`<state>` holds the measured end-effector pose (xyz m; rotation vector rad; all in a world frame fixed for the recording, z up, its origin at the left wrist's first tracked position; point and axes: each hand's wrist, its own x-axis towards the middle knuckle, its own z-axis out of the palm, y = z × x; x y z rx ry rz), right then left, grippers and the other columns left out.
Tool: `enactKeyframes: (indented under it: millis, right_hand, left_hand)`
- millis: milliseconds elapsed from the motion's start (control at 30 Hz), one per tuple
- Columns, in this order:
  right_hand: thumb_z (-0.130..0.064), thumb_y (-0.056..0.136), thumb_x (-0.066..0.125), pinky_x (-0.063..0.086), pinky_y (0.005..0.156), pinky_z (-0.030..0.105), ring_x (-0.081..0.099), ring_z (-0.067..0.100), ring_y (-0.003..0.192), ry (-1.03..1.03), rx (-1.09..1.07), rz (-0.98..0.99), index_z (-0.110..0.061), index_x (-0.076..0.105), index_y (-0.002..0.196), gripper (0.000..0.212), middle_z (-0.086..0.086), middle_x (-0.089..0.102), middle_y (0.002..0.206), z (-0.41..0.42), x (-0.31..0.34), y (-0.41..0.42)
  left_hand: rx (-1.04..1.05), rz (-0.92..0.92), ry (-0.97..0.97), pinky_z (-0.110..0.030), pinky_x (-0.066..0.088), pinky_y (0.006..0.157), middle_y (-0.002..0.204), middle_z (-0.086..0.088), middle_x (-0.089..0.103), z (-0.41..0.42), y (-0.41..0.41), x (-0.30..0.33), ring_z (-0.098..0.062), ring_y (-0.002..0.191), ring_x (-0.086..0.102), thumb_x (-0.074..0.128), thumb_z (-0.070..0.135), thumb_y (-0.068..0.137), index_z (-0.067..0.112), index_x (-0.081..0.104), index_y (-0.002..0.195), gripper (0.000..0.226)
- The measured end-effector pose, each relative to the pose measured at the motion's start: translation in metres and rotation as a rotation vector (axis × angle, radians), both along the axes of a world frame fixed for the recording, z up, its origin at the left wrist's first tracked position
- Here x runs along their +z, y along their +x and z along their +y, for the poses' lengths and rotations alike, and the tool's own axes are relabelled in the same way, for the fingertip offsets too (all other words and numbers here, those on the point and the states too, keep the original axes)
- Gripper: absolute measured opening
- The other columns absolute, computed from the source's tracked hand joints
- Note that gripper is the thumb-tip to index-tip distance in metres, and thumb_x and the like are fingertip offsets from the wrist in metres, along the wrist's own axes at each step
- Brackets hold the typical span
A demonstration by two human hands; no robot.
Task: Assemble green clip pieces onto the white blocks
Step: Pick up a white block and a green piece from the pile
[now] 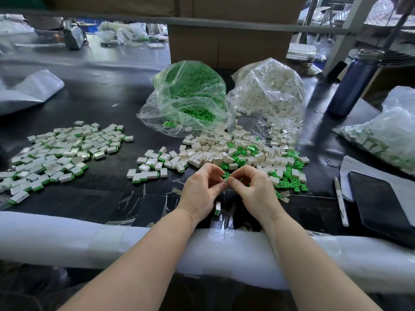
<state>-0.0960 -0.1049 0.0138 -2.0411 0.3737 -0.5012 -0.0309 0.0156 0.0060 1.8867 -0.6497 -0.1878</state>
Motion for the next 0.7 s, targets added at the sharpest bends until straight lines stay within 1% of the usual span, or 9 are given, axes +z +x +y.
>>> enactKeyframes:
  millis: [67,133,200,267,333,433,567,633,700]
  right_hand:
    - [-0.014,0.085,0.067,0.05,0.08,0.037,0.062,0.021,0.082,0.006,0.009,0.027,-0.017,0.064,0.08,0.006,0.004,0.066,0.082,0.0,0.0,0.0]
    - [-0.014,0.086,0.066,0.05,0.083,0.041,0.063,0.024,0.086,0.006,0.015,0.049,-0.018,0.063,0.08,0.007,0.006,0.067,0.084,0.0,0.0,0.0]
    - [-0.013,0.086,0.065,0.051,0.081,0.037,0.063,0.026,0.086,0.03,0.013,0.055,-0.021,0.061,0.076,0.013,0.006,0.066,0.082,0.0,0.001,0.0]
    - [-0.01,0.087,0.063,0.051,0.072,0.027,0.063,0.022,0.079,0.061,-0.002,0.042,-0.023,0.059,0.072,0.02,0.003,0.064,0.078,0.001,0.001,0.0]
    - [-0.009,0.087,0.063,0.048,0.067,0.021,0.06,0.02,0.076,0.083,-0.011,0.033,-0.022,0.058,0.071,0.021,0.002,0.061,0.077,0.001,0.001,0.001]
    - [-0.012,0.087,0.064,0.048,0.072,0.025,0.058,0.018,0.078,0.035,-0.013,0.016,-0.02,0.061,0.076,0.014,0.001,0.062,0.078,0.001,0.0,0.001]
    - [-0.014,0.087,0.065,0.049,0.068,0.024,0.057,0.015,0.071,0.016,-0.139,-0.069,-0.022,0.061,0.076,0.014,-0.004,0.062,0.073,-0.005,-0.001,0.0]
    - [-0.014,0.087,0.065,0.05,0.071,0.028,0.058,0.016,0.073,0.007,-0.219,-0.089,-0.021,0.062,0.077,0.013,-0.004,0.063,0.073,-0.008,-0.002,0.0]
    - [-0.015,0.086,0.066,0.05,0.072,0.031,0.059,0.018,0.075,0.003,-0.274,-0.106,-0.018,0.063,0.079,0.009,-0.002,0.063,0.075,-0.011,-0.003,0.0]
  left_hand:
    - [-0.001,-0.005,0.011,-0.022,0.05,0.081,0.079,0.007,0.061,0.0,-0.001,0.001,-0.01,0.078,0.059,0.07,0.011,0.081,0.02,0.056,0.093,0.02]
    - [-0.004,-0.003,0.012,-0.022,0.05,0.08,0.079,0.006,0.061,0.0,-0.002,0.002,-0.01,0.077,0.059,0.07,0.012,0.081,0.02,0.055,0.093,0.021]
    - [-0.002,0.0,0.009,-0.023,0.051,0.078,0.078,0.006,0.061,0.0,-0.003,0.003,-0.01,0.073,0.059,0.071,0.012,0.081,0.021,0.054,0.092,0.022]
    - [-0.003,0.005,0.006,-0.025,0.052,0.077,0.077,0.007,0.061,-0.001,-0.003,0.004,-0.011,0.071,0.058,0.071,0.012,0.081,0.022,0.053,0.091,0.022]
    - [-0.005,0.007,0.006,-0.027,0.053,0.077,0.077,0.006,0.061,-0.001,-0.003,0.004,-0.012,0.071,0.059,0.07,0.012,0.081,0.022,0.053,0.09,0.022]
    - [0.013,-0.015,0.013,-0.027,0.052,0.076,0.076,0.005,0.061,-0.001,-0.003,0.004,-0.013,0.072,0.06,0.069,0.011,0.082,0.022,0.054,0.092,0.021]
    - [0.124,-0.006,-0.025,-0.02,0.054,0.071,0.074,0.006,0.06,0.001,-0.001,0.003,-0.012,0.069,0.064,0.061,0.005,0.087,0.017,0.063,0.096,0.015]
    - [0.212,-0.018,-0.051,-0.019,0.054,0.074,0.084,0.001,0.064,0.001,0.002,0.003,-0.012,0.075,0.065,0.058,0.004,0.089,0.014,0.067,0.103,0.019]
    - [0.298,-0.074,-0.041,-0.018,0.05,0.084,0.103,-0.002,0.062,0.003,0.005,0.003,-0.014,0.087,0.063,0.057,0.002,0.089,0.013,0.068,0.106,0.023]
